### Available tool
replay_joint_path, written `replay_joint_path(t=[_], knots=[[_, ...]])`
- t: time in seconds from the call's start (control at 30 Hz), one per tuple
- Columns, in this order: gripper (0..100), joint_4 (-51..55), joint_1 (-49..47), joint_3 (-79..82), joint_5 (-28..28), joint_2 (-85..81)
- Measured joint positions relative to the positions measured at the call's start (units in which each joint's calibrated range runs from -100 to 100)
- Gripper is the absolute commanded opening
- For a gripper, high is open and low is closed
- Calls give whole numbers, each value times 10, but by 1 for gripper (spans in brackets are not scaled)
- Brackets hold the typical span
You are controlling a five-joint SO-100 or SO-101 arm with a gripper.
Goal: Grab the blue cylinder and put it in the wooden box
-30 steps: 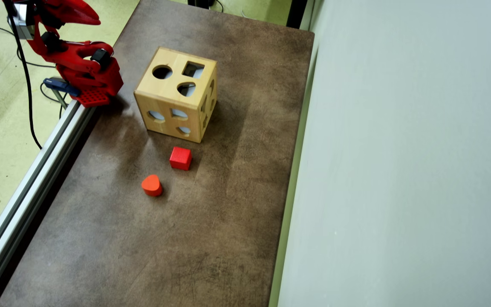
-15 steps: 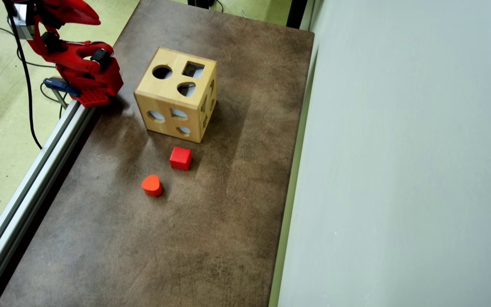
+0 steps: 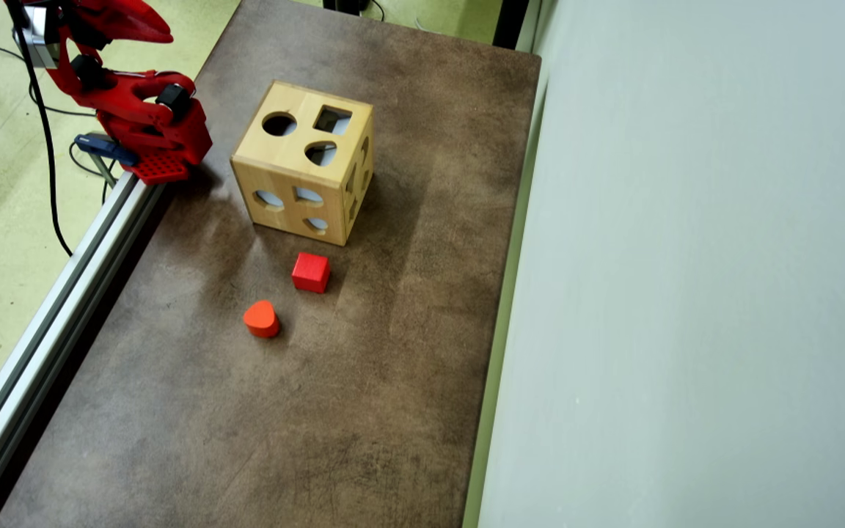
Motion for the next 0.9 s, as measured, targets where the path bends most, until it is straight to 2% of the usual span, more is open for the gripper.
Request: replay_joint_path(t=[0.9], knots=[[4,5,0,0,0,-6]])
